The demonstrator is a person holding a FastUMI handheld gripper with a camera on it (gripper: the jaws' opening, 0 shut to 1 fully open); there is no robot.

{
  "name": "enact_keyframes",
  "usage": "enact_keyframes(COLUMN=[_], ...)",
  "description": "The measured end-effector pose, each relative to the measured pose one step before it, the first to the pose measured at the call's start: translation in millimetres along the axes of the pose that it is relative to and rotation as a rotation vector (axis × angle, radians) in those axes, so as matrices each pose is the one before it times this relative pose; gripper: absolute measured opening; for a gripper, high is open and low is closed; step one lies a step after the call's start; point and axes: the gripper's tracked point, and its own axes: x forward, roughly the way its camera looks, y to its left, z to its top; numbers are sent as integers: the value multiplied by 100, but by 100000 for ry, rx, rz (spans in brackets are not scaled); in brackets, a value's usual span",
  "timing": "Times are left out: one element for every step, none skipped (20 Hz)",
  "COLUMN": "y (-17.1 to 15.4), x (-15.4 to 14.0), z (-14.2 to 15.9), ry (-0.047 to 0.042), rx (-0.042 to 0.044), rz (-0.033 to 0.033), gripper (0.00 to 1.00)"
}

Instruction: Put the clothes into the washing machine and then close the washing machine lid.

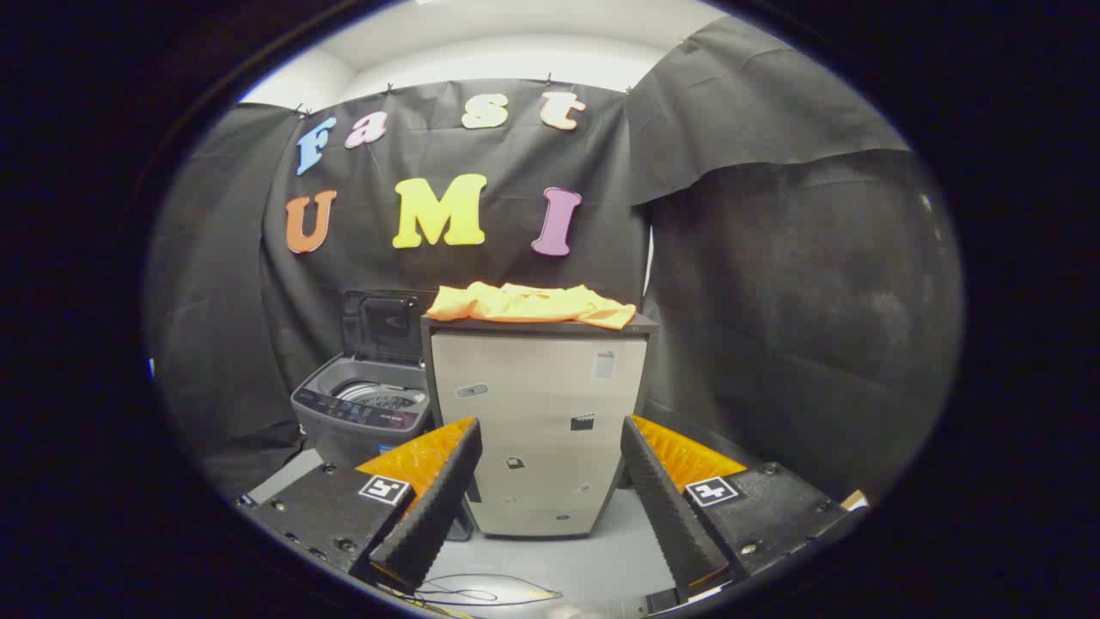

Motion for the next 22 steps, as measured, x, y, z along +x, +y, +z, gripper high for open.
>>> enact_keyframes(y=[64, 5, 67, -36, 27, 5, 51, -20, 23, 18, 17, 3, 23, -12, 19, -57, 27, 145, 640, 174, -73, 81], x=[45, 17, -38, -33, 14, 6, 8, 0, 12, -37, 12, -23, 57, 1, -37, -1, -22, 199, 1012, 541, 274, 311], z=[-10, -9, -41, 91, 9, 0, 54, 25, 1, 70, 53, 88, 14, 18, 48, 124, 300, 760, 1052, 1014, 1058, 1369], ry=[-123, 210, 205, -15, -146, 3, -123, -120, -48, -72, -254, -98, -192, 169, -112, 68, 80, -416, -248, -122, -377, -682], rx=[254, 63, 26, -210, -213, -93, 23, -20, -58, 137, 112, -87, -135, -30, 155, 271, 466, 907, 538, 74, 429, 1547], rz=[17, -195, 134, -112, 71, -6, 123, -76, -104, -37, -62, -95, -5, -110, 23, -310, -327, -25, -377, -709, -687, 4], gripper=[100, 100, 100, 100, 100, 100, 100, 100, 100, 100, 100, 100, 100, 100, 100, 100, 100, 100, 100, 100, 100, 100])
